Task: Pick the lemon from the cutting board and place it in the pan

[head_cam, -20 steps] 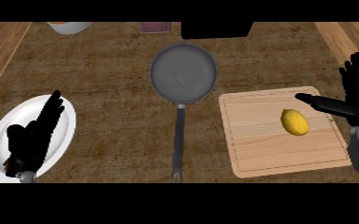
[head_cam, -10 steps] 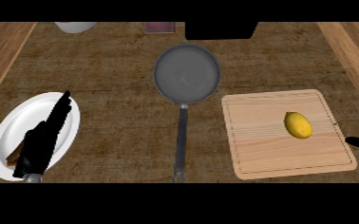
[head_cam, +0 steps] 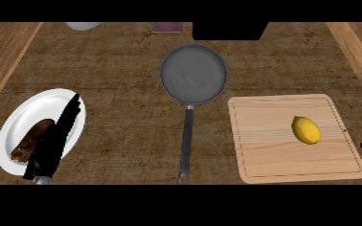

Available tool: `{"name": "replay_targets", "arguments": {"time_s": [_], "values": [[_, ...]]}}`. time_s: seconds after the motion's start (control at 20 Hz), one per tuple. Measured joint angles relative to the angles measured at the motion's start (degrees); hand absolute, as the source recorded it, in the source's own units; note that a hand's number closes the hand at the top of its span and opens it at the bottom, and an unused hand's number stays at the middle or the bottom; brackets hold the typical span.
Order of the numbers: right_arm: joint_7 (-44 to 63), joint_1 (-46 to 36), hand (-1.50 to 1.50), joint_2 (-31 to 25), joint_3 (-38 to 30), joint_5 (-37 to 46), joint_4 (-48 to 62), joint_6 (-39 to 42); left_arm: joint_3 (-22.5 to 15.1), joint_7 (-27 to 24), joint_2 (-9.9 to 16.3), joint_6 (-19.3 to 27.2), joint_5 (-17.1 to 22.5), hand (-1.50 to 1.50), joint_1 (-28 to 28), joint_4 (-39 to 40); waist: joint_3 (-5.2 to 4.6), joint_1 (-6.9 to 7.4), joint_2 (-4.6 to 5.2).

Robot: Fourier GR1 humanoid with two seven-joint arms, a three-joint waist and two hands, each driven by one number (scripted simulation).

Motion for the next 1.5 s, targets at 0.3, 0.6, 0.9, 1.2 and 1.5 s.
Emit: {"name": "replay_targets", "arguments": {"time_s": [0.3, 0.6, 0.9, 1.2, 1.5], "values": [[9.2, -8.5, -1.5, 1.4, 3.4, 1.6, 1.4, 5.9, 0.1, 2.3, -1.0, -0.6, -1.5, 0.0, -0.7, -1.3, 0.03, 0.48, 0.09], [17.6, -16.8, -1.5, 5.0, 6.7, 3.0, 4.9, 11.6, 1.1, 1.8, -1.9, -1.6, -2.4, 0.0, -0.6, -0.8, 0.05, 0.64, 0.14], [23.5, -21.9, -1.5, 7.4, 10.2, 5.5, 8.2, 18.4, 1.7, 3.1, -2.8, -2.5, -3.1, 0.0, -1.2, -1.4, 0.06, 0.61, 0.14], [27.4, -25.7, -1.5, 10.9, 11.7, 7.8, 11.4, 22.7, 2.6, 2.4, -4.0, -2.9, -4.5, 0.0, -0.8, -0.6, 0.06, 0.41, 0.1], [27.5, -26.4, -1.5, 14.1, 11.3, 9.9, 13.4, 24.4, 3.5, 3.4, -4.7, -4.0, -5.9, 0.0, -0.1, -2.5, 0.06, 0.28, 0.05]]}}
